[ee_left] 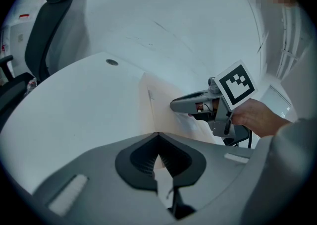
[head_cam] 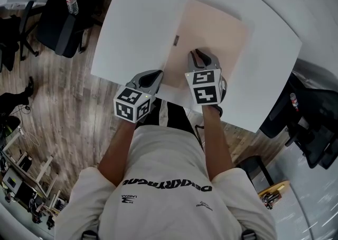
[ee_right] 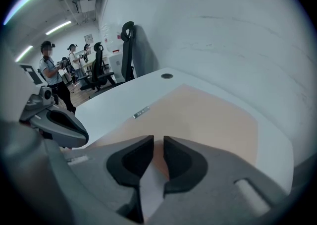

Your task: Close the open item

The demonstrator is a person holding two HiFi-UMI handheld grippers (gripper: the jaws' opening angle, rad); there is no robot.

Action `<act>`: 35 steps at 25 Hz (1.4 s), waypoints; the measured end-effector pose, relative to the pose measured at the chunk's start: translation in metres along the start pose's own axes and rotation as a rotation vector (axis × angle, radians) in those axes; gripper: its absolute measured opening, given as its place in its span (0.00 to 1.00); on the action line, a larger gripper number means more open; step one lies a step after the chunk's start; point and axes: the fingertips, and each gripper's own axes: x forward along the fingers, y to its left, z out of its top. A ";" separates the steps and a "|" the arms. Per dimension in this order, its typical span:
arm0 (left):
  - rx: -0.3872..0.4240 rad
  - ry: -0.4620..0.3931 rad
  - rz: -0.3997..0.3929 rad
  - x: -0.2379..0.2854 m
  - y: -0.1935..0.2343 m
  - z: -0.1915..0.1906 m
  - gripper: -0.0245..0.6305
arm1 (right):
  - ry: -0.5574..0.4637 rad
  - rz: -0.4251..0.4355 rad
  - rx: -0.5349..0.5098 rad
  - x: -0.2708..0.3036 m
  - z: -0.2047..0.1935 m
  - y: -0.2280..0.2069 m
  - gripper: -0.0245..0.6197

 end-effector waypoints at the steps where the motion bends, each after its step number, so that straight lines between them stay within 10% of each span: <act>1: 0.002 0.000 0.001 0.000 0.000 0.000 0.05 | -0.005 0.001 0.004 0.000 0.000 -0.001 0.13; 35: 0.153 -0.156 0.057 -0.019 -0.049 0.059 0.04 | -0.317 -0.002 0.184 -0.080 0.028 -0.021 0.04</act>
